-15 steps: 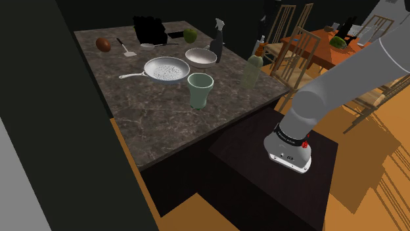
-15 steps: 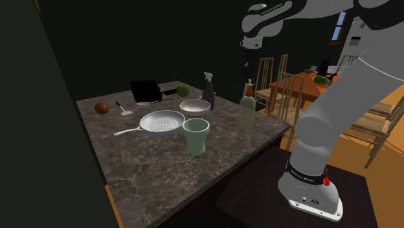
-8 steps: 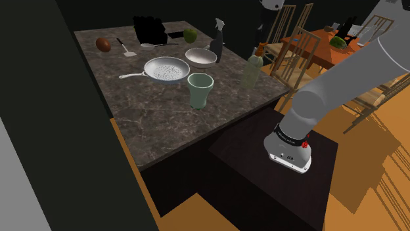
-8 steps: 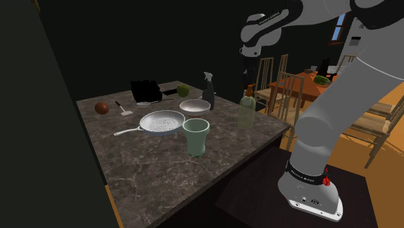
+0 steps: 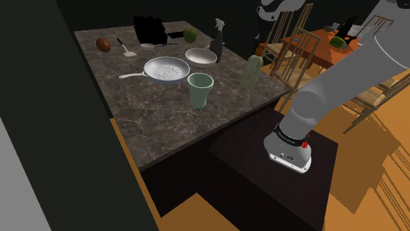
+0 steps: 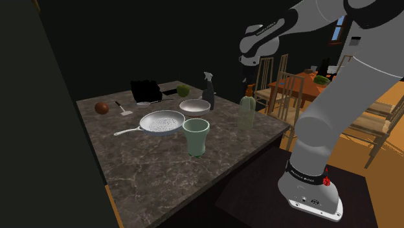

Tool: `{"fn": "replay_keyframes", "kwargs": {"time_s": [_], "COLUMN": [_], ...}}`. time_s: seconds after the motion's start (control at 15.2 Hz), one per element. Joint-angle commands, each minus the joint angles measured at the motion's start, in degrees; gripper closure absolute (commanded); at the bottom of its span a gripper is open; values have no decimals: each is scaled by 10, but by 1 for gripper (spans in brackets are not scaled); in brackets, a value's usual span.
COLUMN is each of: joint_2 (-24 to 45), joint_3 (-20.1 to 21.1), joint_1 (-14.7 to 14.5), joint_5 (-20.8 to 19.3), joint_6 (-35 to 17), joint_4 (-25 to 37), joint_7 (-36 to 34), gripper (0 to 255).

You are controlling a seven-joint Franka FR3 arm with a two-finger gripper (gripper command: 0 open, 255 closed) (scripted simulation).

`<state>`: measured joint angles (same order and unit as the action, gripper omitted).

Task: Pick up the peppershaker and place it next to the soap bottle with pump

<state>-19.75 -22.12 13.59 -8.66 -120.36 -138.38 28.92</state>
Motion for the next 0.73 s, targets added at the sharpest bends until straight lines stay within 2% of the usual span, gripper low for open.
{"fn": "replay_keyframes", "kwargs": {"time_s": [0.0, 0.4, 0.66], "joint_2": [6, 32, 32], "joint_3": [-1, -9, -9], "joint_1": [-1, -2, -2], "joint_5": [1, 4, 4], "joint_6": [-16, -70, -70], "joint_4": [-10, -39, -39], "joint_7": [0, 4, 4], "gripper": [255, 255, 255]}}
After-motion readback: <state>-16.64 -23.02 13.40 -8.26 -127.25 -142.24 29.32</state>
